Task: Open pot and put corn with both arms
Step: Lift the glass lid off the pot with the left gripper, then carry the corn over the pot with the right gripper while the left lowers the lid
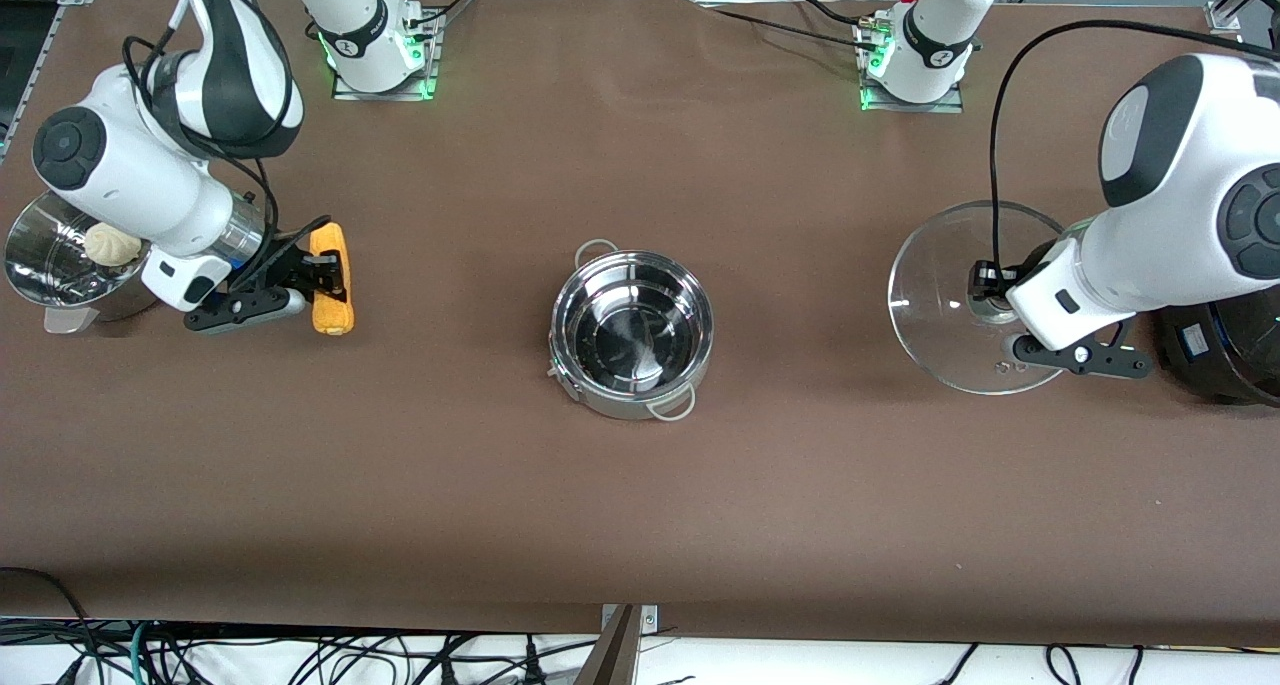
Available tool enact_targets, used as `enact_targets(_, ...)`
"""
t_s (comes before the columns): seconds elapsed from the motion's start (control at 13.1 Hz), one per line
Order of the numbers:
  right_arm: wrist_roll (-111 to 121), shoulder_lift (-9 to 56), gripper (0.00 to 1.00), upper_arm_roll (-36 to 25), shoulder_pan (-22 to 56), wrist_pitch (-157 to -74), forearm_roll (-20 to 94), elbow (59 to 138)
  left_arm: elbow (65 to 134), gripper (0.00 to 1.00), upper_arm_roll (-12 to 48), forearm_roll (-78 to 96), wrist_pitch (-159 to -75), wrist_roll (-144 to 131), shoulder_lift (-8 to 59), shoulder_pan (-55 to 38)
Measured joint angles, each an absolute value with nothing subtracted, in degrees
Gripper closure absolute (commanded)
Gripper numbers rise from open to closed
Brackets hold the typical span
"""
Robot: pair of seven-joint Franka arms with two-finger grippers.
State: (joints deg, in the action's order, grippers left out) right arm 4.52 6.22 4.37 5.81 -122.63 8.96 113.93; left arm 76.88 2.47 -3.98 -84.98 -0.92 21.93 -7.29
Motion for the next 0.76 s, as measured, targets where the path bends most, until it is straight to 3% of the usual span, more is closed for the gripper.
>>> enact_targets(0.38, -16.54, 7.4, 0.88, 5.8, 15.76, -122.21, 5.41, 110.49, 92.43, 1.0, 2.46, -4.93, -103.49, 7.71, 20.37, -3.85)
enact_targets(0.76, -42.19, 16.55, 0.9, 6.05, 29.72, -115.23, -3.12, 95.77, 102.9, 1.0, 2.48, -4.95, -114.27, 19.04, 20.45, -0.85)
